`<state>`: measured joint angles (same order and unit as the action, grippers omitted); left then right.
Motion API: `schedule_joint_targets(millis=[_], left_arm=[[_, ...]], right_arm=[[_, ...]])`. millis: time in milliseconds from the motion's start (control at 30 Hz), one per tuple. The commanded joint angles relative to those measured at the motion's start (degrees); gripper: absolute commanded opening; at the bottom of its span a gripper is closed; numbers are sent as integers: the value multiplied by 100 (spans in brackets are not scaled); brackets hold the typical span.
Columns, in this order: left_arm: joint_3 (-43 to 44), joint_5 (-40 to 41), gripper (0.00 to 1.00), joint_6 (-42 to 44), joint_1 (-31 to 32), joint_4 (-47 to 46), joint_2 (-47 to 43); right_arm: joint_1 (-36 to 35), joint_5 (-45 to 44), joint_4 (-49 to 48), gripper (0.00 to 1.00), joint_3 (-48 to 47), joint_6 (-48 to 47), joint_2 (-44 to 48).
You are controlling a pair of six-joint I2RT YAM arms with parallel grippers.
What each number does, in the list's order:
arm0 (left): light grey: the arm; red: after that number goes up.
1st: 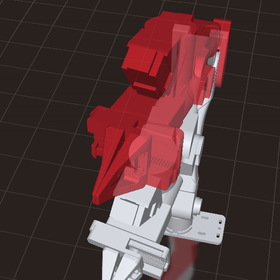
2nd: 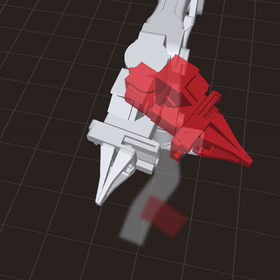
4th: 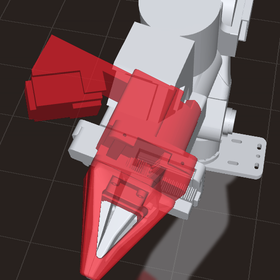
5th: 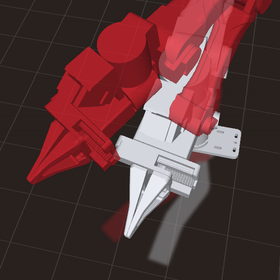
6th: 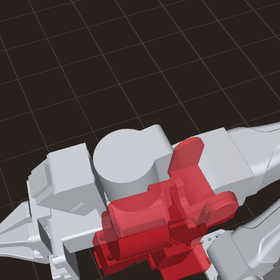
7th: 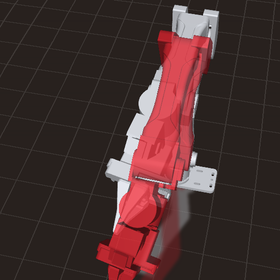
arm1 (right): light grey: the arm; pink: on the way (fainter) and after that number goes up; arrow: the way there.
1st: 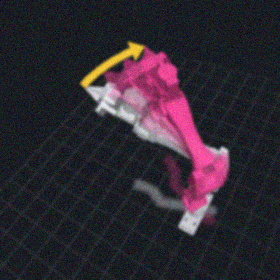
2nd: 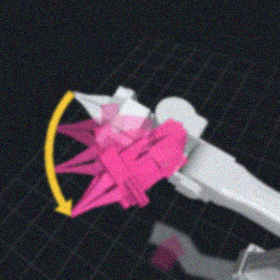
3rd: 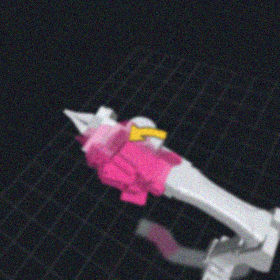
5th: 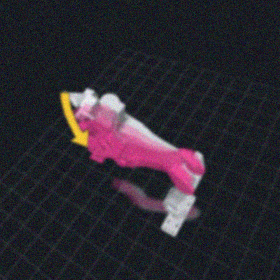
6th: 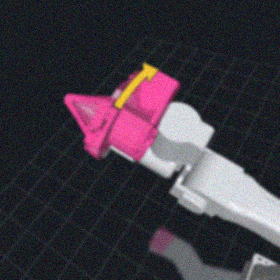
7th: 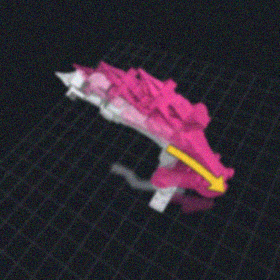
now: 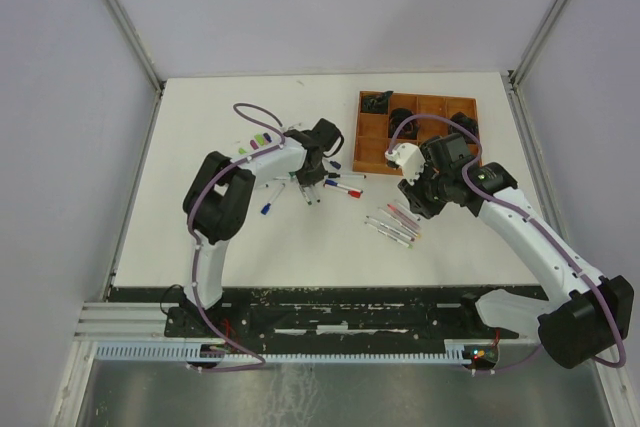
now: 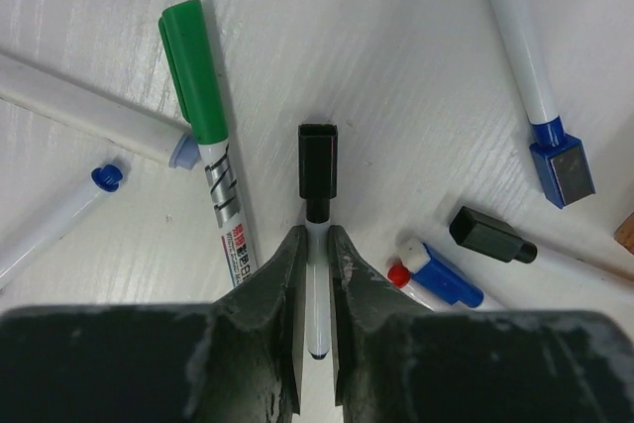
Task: Open the pen caps
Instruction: Pick up the pen from the center of the board.
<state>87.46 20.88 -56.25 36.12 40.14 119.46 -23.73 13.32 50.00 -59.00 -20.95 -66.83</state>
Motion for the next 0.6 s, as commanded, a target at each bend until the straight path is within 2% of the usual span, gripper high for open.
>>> schedule_joint_targets(millis=[0, 167, 333, 433, 567], left_arm=[[180, -41, 15, 299, 27, -41, 104], [226, 19, 8, 418, 28, -1, 6], [106, 245, 3, 478, 36, -33, -476], [-203, 218, 3, 536, 76, -309, -895], [-995, -148, 3, 688, 187, -1127, -1655]], right_arm=[[26, 108, -90, 33, -3, -58, 52], [25, 182, -90, 33, 3, -58, 47], [26, 512, -42, 33, -29, -3, -10], [20, 818, -34, 33, -35, 38, -16], [17, 1225, -189, 33, 27, 34, 172]])
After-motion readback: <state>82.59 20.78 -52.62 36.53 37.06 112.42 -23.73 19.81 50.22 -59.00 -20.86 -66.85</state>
